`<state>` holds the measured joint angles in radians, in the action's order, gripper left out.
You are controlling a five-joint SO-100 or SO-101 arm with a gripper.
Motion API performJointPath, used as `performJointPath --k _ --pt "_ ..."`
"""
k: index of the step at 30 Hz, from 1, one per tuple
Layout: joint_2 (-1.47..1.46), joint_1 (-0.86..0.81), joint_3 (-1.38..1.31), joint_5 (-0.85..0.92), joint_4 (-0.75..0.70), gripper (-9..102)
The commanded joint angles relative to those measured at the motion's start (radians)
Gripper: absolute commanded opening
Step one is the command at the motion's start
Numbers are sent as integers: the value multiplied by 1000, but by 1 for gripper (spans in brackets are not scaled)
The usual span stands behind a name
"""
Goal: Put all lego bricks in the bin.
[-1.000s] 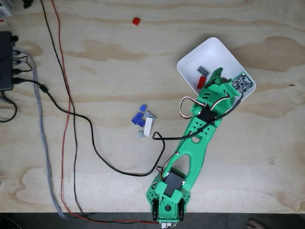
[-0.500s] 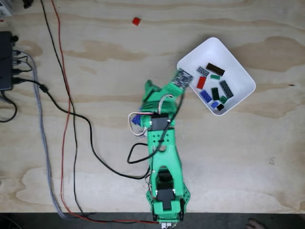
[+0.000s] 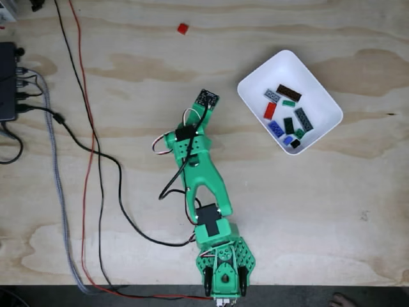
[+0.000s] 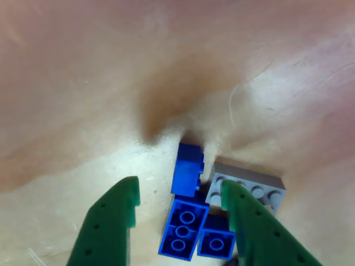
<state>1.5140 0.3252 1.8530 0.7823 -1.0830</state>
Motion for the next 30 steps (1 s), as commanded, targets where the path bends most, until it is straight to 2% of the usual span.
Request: performJointPath --k 1,10,14,16,18,21,24,27,30 --pt "15 5 -3 0 26 12" --pt "8 8 35 14 74 6" --pt "-6 6 61 14 110 0" --pt "61 -17 112 -25 178 0" --pt "279 -55 175 -58 186 0" --pt "687 -181 133 -80 95 0" --pt "888 -380 41 -3 110 0" --pt "830 -558 -44 57 163 0" --pt "614 -716 -80 106 302 0"
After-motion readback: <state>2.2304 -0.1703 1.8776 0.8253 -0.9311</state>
